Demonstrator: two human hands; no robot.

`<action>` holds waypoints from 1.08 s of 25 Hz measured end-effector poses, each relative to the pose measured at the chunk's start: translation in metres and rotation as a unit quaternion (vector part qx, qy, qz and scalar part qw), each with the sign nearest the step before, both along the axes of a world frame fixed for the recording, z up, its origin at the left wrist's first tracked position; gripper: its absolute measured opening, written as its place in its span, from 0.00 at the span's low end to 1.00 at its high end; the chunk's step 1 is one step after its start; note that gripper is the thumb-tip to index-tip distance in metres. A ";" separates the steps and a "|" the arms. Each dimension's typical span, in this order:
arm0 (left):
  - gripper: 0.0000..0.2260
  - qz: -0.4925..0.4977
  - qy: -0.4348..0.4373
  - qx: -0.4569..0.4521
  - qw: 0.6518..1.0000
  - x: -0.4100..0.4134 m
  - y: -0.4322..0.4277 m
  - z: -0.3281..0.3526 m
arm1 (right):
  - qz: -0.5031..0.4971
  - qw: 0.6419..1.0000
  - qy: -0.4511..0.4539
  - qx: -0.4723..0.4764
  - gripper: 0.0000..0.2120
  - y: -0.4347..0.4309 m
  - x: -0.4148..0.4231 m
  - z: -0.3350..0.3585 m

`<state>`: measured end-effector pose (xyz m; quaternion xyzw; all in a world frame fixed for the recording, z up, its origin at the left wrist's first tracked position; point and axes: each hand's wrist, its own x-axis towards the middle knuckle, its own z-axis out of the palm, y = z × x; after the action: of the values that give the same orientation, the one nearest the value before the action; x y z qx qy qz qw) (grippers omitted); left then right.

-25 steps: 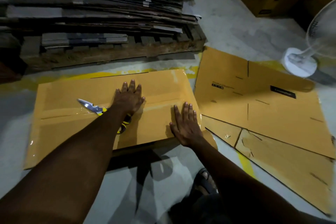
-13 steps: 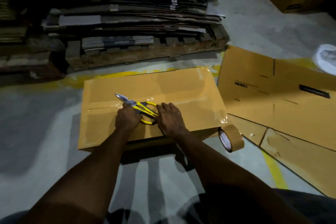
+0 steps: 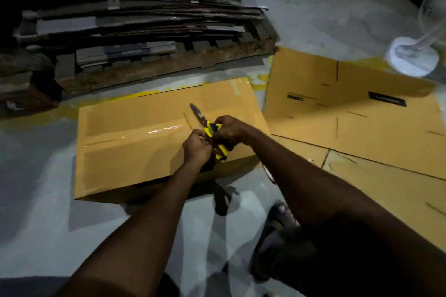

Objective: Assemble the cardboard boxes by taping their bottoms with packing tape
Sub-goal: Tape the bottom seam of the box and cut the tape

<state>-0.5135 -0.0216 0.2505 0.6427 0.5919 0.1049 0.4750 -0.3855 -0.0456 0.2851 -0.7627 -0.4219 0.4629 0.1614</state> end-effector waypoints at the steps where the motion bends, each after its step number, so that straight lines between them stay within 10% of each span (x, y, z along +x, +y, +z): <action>1: 0.08 0.000 -0.028 0.001 1.000 0.016 -0.013 0.005 | 0.016 1.000 0.013 -0.023 0.09 -0.010 0.020 0.008; 13: 0.09 -0.054 -0.060 0.020 0.997 0.062 -0.081 -0.034 | 0.016 0.978 -0.171 0.115 0.09 -0.108 0.195 -0.040; 17: 0.02 -0.028 -0.084 -0.055 0.995 0.072 -0.107 -0.038 | 0.014 0.965 -0.211 0.158 0.16 -0.100 0.195 -0.060; 21: 0.16 -0.003 -0.129 -0.197 0.972 0.087 -0.149 -0.046 | 0.033 0.952 -0.242 0.183 0.26 -0.070 0.168 -0.067; 27: 0.18 -0.051 -0.107 -0.143 0.983 0.092 -0.166 -0.069 | 0.148 0.922 -0.331 0.140 0.31 -0.047 0.135 -0.080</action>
<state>-0.4210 -0.1879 0.1818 0.5827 0.5133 0.0631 0.6269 -0.2504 -0.0930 0.2055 -0.7712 -0.6194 0.1392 0.0474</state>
